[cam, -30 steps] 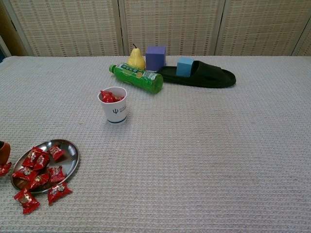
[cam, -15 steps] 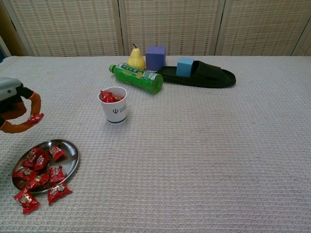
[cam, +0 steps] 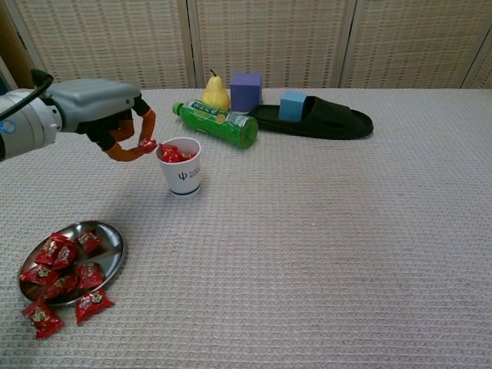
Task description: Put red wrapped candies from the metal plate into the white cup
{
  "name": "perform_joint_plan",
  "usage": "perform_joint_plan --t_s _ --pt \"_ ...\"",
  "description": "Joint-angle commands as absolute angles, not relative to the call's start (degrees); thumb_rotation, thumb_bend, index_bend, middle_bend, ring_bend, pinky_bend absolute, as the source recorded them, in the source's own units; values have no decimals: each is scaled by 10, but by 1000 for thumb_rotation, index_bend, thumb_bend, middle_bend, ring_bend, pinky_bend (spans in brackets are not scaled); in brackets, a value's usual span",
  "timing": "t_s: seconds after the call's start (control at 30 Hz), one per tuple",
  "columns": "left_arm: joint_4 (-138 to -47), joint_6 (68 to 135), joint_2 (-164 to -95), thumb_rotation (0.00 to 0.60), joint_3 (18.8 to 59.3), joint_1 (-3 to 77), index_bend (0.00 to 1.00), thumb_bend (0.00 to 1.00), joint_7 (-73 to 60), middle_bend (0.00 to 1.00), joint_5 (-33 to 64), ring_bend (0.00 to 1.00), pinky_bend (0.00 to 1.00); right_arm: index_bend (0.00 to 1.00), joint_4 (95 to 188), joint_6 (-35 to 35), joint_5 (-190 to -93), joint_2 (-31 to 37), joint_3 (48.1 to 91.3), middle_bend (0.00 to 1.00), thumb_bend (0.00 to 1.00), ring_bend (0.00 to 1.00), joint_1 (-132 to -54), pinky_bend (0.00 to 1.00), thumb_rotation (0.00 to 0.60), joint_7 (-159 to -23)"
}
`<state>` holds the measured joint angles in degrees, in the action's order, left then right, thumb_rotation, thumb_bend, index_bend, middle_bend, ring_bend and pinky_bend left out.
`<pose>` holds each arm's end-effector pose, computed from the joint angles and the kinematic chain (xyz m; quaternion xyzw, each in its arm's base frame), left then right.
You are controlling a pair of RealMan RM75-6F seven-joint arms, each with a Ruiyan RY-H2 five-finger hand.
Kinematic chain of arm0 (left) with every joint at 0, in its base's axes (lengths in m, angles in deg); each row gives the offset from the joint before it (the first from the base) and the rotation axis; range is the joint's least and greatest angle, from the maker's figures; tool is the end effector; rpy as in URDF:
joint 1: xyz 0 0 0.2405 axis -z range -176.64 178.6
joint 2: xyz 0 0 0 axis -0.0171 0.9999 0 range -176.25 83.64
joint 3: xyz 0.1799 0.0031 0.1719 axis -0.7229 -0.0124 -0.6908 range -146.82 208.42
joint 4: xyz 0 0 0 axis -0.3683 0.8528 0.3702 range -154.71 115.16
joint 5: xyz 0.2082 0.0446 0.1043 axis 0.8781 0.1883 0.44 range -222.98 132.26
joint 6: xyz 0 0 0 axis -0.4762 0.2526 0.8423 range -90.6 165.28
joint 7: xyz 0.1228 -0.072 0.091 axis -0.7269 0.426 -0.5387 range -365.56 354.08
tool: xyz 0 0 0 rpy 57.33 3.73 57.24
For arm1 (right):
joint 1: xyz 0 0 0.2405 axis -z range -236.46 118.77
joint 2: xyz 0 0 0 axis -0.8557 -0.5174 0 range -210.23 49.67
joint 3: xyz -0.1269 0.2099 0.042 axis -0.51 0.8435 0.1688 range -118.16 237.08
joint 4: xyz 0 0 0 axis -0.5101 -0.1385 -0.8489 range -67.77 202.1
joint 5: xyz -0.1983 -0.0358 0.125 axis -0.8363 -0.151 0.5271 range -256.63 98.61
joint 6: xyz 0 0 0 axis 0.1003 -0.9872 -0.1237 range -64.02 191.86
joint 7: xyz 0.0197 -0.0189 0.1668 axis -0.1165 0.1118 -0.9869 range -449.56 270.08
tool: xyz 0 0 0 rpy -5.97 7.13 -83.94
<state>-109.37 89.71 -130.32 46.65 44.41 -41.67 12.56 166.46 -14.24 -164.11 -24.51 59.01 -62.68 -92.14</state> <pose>-0.1164 0.3882 -0.0202 -0.7644 -0.3050 -0.3290 0.4631 -0.3222 -0.1847 0.1389 0.6111 -0.4528 0.3311 0.5585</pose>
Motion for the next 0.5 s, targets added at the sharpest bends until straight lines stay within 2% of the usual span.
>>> perform_joint_plan --t_s 0.03,0.37,0.5 --pt "-1080 891 -1318 600 480 473 582 471 -438 920 84 874 1000 0 1665 -143 -1641 -246 591 0 15 0 -626 6 600 -923" --pt "-1035 923 -1344 600 471 516 552 471 -491 920 36 873 1000 0 1663 -144 -1642 -247 591 0 15 0 -626 6 600 -926" --pt "-1028 925 -1348 600 466 522 510 471 -498 919 29 873 1000 0 1664 -145 -1642 -247 591 0 15 0 -625 6 600 -926"
